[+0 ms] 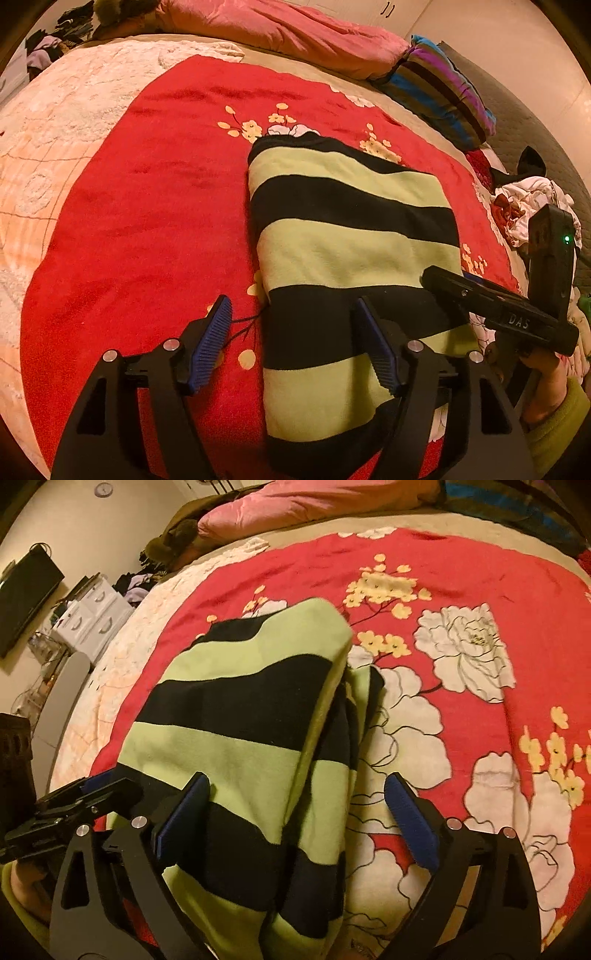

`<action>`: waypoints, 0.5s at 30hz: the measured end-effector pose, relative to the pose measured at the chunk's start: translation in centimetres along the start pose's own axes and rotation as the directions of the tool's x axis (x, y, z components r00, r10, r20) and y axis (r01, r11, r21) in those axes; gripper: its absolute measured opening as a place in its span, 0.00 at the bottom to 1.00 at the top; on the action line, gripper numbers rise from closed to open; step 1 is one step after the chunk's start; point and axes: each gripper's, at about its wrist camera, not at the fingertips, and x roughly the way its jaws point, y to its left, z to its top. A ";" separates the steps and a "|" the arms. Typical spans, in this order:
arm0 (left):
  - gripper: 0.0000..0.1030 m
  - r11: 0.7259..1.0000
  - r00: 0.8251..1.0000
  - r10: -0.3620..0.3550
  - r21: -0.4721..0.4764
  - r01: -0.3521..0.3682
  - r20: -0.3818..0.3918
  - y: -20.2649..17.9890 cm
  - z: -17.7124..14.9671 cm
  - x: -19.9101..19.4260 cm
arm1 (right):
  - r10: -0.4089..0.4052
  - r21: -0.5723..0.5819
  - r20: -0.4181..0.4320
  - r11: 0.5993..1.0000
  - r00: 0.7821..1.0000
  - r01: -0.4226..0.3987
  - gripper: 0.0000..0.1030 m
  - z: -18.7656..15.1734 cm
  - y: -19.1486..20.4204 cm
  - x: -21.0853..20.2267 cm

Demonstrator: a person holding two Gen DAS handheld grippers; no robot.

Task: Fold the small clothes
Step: 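Open the right gripper and lift it off the bundle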

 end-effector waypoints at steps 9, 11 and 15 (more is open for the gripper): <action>0.83 1.000 0.999 0.008 0.003 -0.008 0.034 -0.1 0.0 -1.9 | -0.001 0.045 0.099 0.999 0.995 -0.004 0.91 -0.1 -0.6 -3.2; 0.85 1.000 0.999 0.011 0.000 -0.011 0.049 0.0 0.0 -2.5 | -0.006 0.044 0.117 0.999 0.993 0.001 0.91 0.0 -0.5 -3.8; 0.87 0.999 0.997 0.031 0.009 -0.032 0.066 -0.1 0.1 -3.4 | -0.026 0.033 0.139 0.999 0.990 0.022 0.91 -0.1 -0.1 -4.9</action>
